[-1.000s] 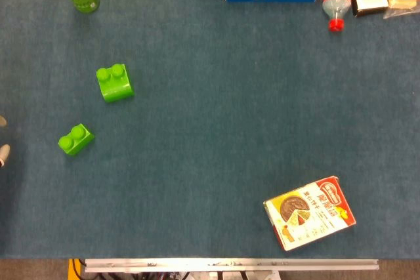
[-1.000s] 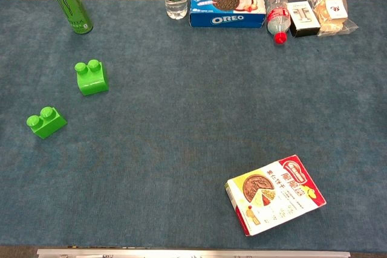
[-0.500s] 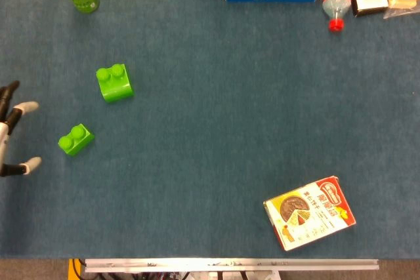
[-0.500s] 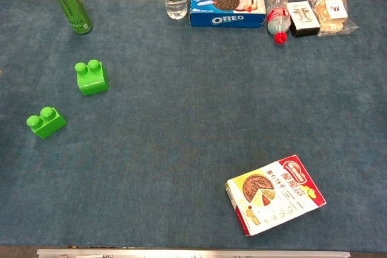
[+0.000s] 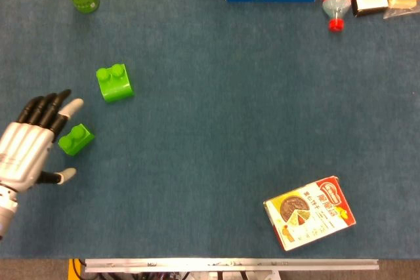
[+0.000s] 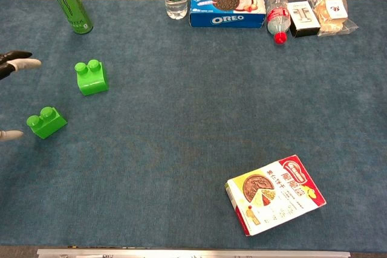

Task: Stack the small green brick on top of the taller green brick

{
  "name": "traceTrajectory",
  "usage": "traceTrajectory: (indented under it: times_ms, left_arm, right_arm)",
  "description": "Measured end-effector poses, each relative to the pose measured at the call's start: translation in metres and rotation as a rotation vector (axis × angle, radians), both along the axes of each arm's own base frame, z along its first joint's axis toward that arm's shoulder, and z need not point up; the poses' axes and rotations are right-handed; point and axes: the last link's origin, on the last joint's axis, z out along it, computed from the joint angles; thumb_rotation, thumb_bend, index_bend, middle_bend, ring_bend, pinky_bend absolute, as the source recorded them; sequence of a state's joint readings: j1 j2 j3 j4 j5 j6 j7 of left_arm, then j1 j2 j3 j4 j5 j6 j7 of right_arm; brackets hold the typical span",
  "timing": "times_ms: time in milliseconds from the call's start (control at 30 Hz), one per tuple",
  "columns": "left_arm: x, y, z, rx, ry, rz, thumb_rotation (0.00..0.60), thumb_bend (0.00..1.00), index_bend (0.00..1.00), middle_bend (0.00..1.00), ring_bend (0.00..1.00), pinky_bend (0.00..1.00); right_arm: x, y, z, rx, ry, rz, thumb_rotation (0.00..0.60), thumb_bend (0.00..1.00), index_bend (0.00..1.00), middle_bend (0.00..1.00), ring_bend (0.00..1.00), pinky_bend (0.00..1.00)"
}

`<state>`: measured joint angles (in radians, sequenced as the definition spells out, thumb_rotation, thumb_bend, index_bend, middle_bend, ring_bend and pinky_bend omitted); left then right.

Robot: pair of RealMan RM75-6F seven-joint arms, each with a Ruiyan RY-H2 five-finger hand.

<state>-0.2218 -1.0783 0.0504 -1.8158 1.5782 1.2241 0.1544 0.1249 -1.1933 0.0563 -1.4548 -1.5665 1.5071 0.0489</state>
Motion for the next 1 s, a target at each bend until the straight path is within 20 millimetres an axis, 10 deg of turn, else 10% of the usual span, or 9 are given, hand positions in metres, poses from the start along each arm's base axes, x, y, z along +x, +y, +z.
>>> traceTrajectory:
  times_ms: [1000]
  left_arm:
    - [-0.005, 0.026, -0.06, -0.039, 0.098, -0.006, 0.6, 0.0, 0.0, 0.0, 0.0, 0.03]
  right_arm:
    - [-0.001, 0.002, 0.01, -0.028, -0.019, 0.0, 0.6, 0.4, 0.7, 0.45, 0.42, 0.64]
